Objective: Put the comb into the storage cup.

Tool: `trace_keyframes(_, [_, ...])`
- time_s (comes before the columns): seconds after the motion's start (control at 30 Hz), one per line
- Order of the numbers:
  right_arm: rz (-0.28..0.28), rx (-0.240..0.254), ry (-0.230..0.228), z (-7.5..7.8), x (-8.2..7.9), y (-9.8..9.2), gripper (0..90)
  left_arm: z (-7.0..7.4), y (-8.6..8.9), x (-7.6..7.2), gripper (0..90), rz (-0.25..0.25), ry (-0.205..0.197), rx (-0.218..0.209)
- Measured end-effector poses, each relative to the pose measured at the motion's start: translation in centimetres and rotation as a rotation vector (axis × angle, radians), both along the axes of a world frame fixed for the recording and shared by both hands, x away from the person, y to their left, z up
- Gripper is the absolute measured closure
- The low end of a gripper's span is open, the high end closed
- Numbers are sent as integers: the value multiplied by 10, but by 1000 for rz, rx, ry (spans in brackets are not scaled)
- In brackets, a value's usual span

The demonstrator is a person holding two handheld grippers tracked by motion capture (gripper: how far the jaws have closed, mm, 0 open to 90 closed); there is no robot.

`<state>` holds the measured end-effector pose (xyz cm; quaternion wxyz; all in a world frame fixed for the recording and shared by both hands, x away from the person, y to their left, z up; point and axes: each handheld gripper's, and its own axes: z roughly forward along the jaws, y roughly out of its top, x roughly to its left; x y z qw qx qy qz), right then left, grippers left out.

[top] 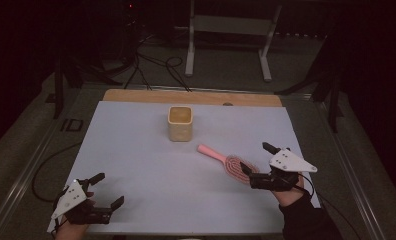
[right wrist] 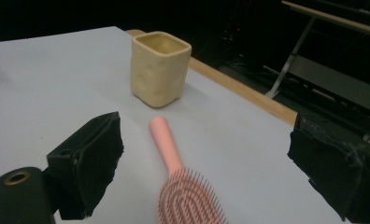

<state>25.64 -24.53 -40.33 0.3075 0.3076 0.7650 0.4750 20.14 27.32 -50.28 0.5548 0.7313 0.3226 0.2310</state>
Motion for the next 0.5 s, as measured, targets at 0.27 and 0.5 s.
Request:
trace_keyframes(0.27, [41,-23,-23,11,16,18,98,-1,0,0,0,2,4,0])
trace_keyframes(0.5, [83,-19,-28,17,32,40,98,0,0,0,0,-2,-2,5])
